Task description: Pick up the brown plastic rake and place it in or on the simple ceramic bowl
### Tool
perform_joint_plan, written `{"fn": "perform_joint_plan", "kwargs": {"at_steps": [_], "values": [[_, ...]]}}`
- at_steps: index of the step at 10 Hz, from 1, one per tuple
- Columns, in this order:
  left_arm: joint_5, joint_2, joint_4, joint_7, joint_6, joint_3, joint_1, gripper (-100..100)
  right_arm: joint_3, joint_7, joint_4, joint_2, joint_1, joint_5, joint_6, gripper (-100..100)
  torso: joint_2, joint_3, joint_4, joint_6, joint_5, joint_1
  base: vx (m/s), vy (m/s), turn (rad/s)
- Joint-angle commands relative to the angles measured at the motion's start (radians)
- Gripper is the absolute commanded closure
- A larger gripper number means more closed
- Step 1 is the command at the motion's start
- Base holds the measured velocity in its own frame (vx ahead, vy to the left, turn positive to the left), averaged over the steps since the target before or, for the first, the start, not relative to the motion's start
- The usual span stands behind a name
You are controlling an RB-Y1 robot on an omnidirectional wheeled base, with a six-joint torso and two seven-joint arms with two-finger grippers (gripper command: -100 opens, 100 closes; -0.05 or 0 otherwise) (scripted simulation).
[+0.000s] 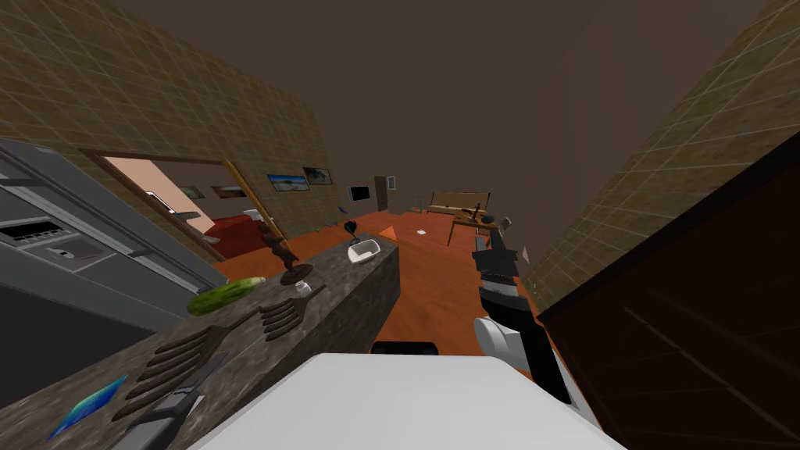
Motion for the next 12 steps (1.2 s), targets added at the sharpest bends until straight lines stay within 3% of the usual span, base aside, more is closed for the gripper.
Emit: {"fn": "perform_joint_plan", "kwargs": {"at_steps": [1,2,9,11,12], "values": [[0.037,0.014,0.006,0.005,0.043,0.005,0.031,-100,0.0,0.0,0.0,0.0,0.0,0.0,0.0,0,0.0,0.0,0.0,0.0,0.0,0.0,0.1,0.04,-0.292],[0.037,0.014,0.006,0.005,0.043,0.005,0.031,-100,0.0,0.0,0.0,0.0,0.0,0.0,0.0,0,0.001,0.0,0.0,0.0,0.0,0.0,0.061,0.039,-0.083],[0.17,0.064,0.059,0.027,0.171,-0.009,0.108,-100,0.0,0.0,0.0,0.0,0.0,0.0,0.0,0,0.002,0.001,0.0,0.0,0.0,0.0,0.085,0.051,-0.202],[0.17,0.065,0.064,0.027,0.16,-0.012,0.112,-100,0.0,0.0,0.0,0.0,0.0,0.0,0.0,0,0.002,0.001,0.0,-0.001,0.0,-0.001,0.058,0.034,-0.071],[0.171,0.066,0.064,0.028,0.163,-0.011,0.113,0,0.0,0.0,0.0,0.0,0.0,0.0,0.0,0,0.004,0.002,0.001,-0.001,0.0,-0.003,0.007,0.005,0.001]]}}
